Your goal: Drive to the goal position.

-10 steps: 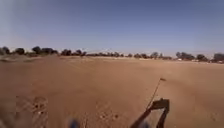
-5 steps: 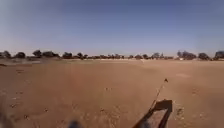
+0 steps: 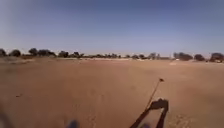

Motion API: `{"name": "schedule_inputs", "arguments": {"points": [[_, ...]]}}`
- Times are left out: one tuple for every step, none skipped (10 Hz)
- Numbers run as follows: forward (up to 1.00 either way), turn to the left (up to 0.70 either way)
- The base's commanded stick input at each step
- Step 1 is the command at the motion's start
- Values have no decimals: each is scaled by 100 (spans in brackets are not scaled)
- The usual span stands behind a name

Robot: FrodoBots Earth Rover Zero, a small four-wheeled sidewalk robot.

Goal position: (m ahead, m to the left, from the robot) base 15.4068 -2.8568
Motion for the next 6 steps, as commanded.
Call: {"name": "schedule_inputs", "arguments": {"points": [[100, 0], [100, 0], [100, 0], [100, 0], [100, 0], [100, 0]]}}
